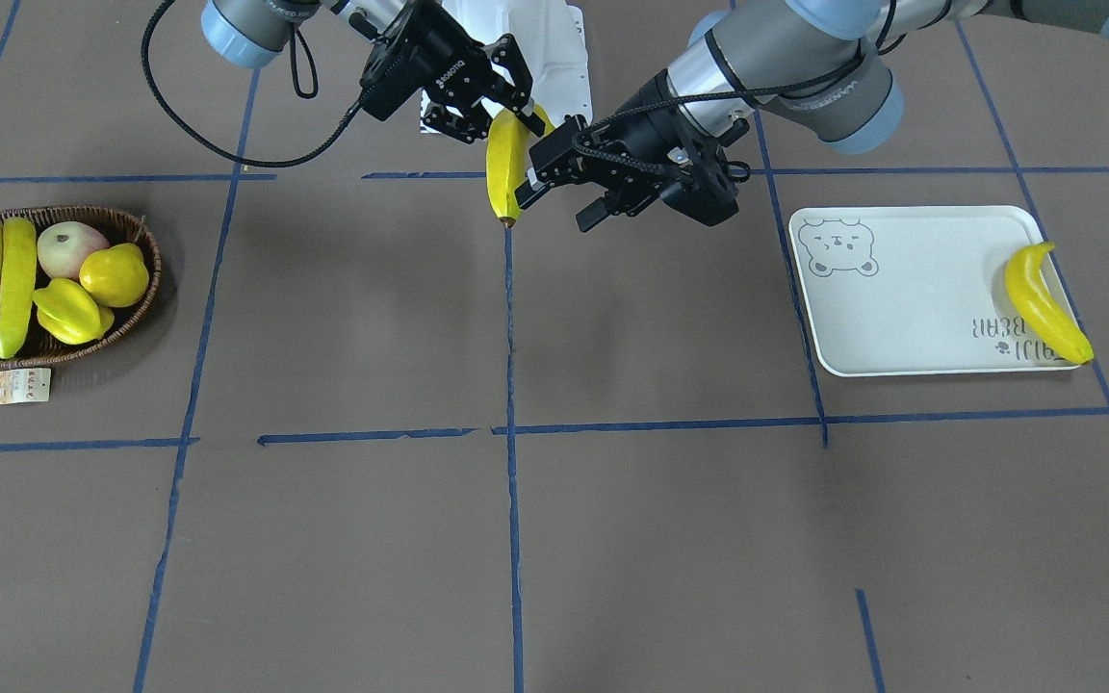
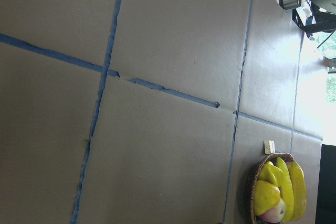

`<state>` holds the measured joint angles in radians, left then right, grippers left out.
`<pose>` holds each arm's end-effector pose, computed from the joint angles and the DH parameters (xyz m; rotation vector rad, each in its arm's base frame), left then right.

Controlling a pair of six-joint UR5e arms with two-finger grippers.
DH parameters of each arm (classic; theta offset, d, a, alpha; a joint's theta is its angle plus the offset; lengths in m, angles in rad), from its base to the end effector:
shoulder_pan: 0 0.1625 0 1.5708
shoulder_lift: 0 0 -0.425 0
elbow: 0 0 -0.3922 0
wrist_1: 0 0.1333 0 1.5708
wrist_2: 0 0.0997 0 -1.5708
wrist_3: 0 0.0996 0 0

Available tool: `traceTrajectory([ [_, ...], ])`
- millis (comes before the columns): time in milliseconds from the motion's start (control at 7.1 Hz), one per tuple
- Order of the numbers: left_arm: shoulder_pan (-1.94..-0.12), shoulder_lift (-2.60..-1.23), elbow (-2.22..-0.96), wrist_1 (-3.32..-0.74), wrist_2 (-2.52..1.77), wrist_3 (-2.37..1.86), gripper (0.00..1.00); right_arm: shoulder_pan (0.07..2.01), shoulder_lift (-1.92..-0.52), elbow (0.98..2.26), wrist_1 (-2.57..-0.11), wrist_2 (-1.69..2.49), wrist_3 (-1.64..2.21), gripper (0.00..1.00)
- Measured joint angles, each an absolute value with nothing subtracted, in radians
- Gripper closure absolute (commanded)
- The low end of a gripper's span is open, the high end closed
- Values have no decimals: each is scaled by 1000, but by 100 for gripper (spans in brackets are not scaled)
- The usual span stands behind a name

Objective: Transfer all bananas from basket to plate

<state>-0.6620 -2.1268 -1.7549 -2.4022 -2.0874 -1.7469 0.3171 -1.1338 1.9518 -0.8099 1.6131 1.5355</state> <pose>0.4219 -0.4354 0.1592 -0.0239 1.5768 -0.2520 -0.4792 -0.2931 0.1608 0.2446 -1.5629 0.1872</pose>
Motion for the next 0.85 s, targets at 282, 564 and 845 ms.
traceTrajectory([
  [282,-589,-2135,-1754,-2402,-2026,-1763,20,316,-1129,1949,-810,1611,1536,90],
  [564,-543,-2136,-1757,-2404,-1973,-1767,56,315,-1129,1948,-810,1611,1536,90],
  [845,-536,-2136,-1762,-2405,-1963,-1769,69,312,-1129,1947,-810,1611,1537,88],
])
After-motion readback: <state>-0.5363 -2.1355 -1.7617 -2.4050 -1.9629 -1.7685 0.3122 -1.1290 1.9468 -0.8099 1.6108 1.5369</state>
